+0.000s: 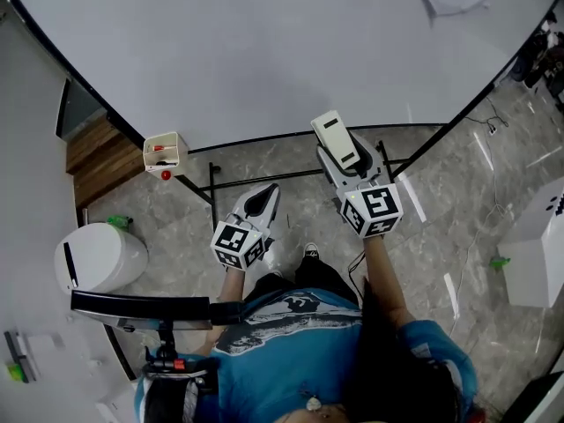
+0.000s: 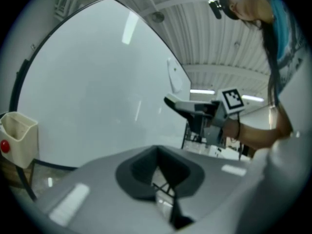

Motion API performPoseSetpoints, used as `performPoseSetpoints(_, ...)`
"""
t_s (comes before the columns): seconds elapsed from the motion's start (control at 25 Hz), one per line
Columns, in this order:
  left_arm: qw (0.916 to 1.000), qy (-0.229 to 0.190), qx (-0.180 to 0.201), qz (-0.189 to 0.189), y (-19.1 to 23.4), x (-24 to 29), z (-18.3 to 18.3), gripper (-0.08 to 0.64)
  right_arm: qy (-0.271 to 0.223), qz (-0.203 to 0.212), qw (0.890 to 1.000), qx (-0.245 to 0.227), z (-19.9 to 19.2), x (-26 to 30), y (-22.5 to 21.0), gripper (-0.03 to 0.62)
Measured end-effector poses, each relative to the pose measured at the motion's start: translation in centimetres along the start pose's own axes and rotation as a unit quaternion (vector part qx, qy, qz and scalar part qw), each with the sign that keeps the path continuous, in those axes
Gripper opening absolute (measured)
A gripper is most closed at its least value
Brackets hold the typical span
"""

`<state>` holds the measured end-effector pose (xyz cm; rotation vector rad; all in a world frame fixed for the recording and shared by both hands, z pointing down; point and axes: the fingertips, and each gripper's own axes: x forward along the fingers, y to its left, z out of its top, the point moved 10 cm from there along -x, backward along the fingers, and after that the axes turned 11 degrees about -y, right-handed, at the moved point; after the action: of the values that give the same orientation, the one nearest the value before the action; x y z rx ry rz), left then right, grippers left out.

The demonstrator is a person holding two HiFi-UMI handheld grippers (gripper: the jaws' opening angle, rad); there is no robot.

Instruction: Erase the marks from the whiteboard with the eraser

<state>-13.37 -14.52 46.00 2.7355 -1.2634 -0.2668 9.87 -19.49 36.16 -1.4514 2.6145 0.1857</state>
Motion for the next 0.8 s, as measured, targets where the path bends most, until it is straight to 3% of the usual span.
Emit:
performPoseSetpoints(0.2, 0.9997, -0.013, 0.003, 0.02, 0.4, 4.0, 0.3, 0.003, -0.066, 0.001, 0.995, -0.074, 4.6, 4.9, -6.5, 0.264)
performPoseSetpoints(0.36, 0.9994, -0.013, 0.008, 0.031, 0.7, 6.4, 0.0, 0.003, -0.121, -0.025, 0.984, -0.127, 7.9, 8.1, -11.4, 0.264)
performPoseSetpoints(0.68, 0.9981, -0.019, 0.016, 0.056, 1.4, 9.8, -0.1, 0.003, -0.214, -0.095, 0.958, -0.165, 12.6, 10.9, -18.6, 0.264)
performPoseSetpoints(0.8, 0.9977, -0.021, 0.016, 0.062, 1.6, 10.5, -0.1, 0.003, -0.227, -0.11, 0.953, -0.167, 13.1, 11.4, -20.0, 0.264)
